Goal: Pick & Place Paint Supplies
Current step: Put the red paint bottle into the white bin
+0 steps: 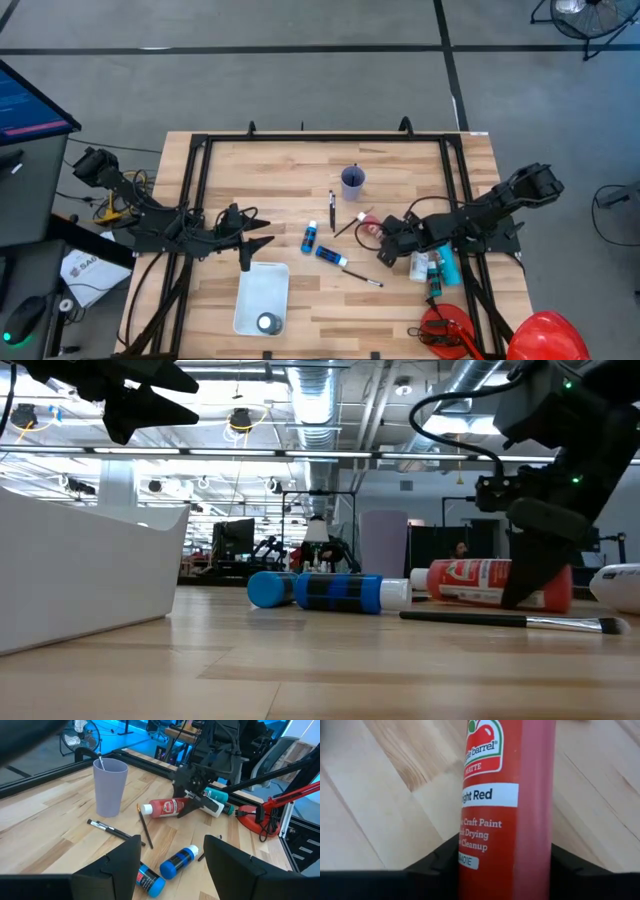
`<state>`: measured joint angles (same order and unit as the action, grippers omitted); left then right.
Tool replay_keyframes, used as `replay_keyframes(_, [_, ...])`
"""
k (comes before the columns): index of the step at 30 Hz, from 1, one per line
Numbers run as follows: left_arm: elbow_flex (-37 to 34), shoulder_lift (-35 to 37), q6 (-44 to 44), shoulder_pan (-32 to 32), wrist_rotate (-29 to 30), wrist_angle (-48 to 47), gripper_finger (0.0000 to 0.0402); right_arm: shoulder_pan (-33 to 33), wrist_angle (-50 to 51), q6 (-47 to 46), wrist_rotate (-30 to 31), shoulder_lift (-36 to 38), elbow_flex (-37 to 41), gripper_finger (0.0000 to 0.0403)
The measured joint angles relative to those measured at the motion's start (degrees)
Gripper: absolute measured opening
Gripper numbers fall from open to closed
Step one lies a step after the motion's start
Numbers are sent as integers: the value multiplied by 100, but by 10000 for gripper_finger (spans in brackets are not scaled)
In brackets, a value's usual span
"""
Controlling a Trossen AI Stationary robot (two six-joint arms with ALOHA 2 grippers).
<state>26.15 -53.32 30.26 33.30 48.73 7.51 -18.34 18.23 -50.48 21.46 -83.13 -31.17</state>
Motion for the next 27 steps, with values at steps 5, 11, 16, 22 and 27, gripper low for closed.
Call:
replay_keyframes(5, [0,0,0,0,2,7,209,-58,-688,298,72,178,8,159])
replay_keyframes(11, [0,0,-187,0,8,88,209,-171,-2228,1184,130,773,2,189])
replay_keyframes(16, [0,-158,-714,60,16,635,209,-327,-3867,2255,161,1238,-5,186])
replay_keyframes(22, [-2,-983,-1924,74,-491,2883,209,-456,-5394,3360,152,1346,-24,159])
replay_keyframes(27, [4,-1891,-3214,78,-1596,5680,209,-434,-6151,3664,114,1105,-24,175])
